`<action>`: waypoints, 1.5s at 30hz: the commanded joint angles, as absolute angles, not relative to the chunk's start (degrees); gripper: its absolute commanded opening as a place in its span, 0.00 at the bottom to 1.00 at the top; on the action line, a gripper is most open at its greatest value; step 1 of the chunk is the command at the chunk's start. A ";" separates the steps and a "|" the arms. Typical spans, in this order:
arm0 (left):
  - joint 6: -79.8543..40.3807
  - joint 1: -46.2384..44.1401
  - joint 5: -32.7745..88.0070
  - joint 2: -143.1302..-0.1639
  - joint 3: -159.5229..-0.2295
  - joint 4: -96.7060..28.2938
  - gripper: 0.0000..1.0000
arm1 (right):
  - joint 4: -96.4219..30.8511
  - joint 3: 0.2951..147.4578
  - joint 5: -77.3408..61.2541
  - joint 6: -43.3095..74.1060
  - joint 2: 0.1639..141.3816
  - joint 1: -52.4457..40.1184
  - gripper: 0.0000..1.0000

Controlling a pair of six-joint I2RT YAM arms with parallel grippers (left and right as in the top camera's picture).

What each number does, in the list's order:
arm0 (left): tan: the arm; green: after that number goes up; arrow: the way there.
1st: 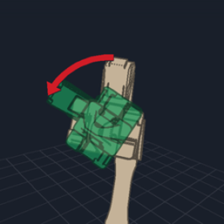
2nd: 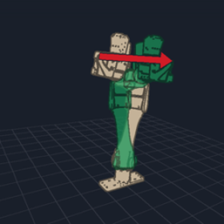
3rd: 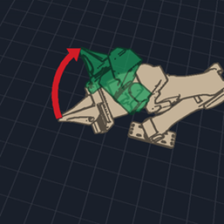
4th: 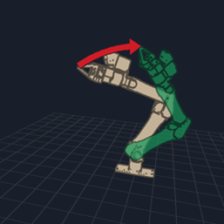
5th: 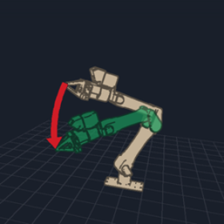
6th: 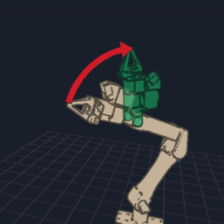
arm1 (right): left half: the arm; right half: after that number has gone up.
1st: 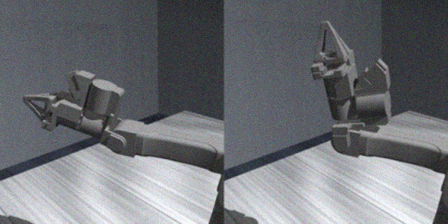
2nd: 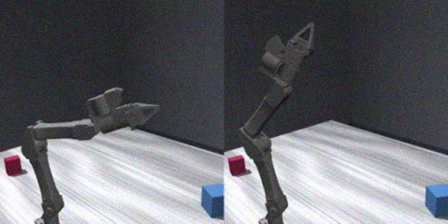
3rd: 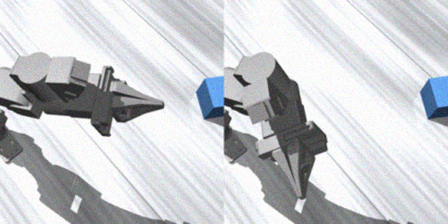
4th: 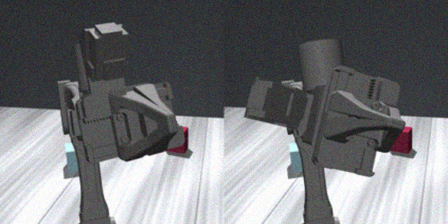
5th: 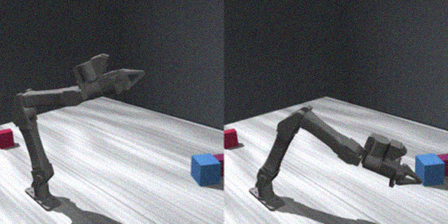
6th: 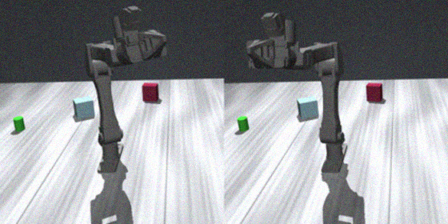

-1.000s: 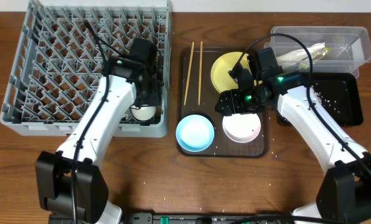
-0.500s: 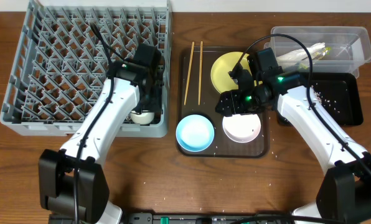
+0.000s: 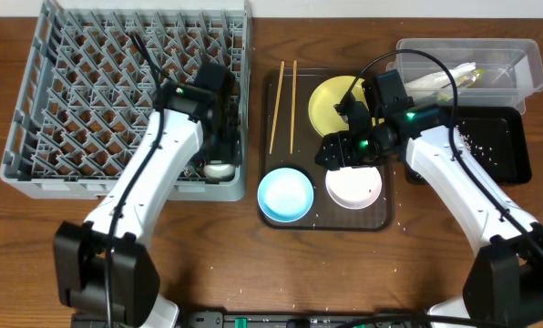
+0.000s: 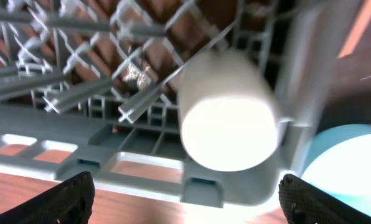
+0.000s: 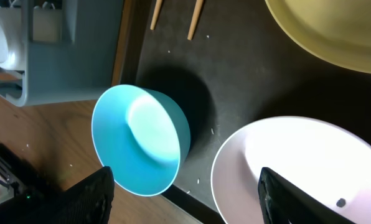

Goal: Sort waste into correct bins and load items into the dishwasher
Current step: 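Move the left gripper to the blue bowl and grasp its rim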

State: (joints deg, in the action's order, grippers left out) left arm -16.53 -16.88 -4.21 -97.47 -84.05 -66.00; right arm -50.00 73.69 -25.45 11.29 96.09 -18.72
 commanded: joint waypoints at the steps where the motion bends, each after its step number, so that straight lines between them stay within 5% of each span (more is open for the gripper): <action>1: -16.64 -16.86 0.56 -92.33 -88.27 -66.72 0.96 | -50.24 76.86 -25.32 11.51 93.01 -16.56 0.72; 8: -21.37 -17.47 9.37 -88.73 -87.88 -70.02 0.91 | -54.43 78.39 -20.69 12.25 85.95 -12.99 0.71; 19: -25.74 -26.61 6.85 -89.10 -79.22 -66.92 0.89 | -64.03 78.32 -17.02 14.41 83.53 -5.02 0.68; 45: -31.05 -37.43 -3.36 -89.93 -71.22 -60.45 0.81 | -63.75 77.69 -16.47 14.24 83.64 -8.34 0.68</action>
State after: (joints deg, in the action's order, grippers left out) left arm -29.85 -37.32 1.96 -89.27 -72.93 -61.21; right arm -63.79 77.62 -16.67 14.44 83.94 -7.77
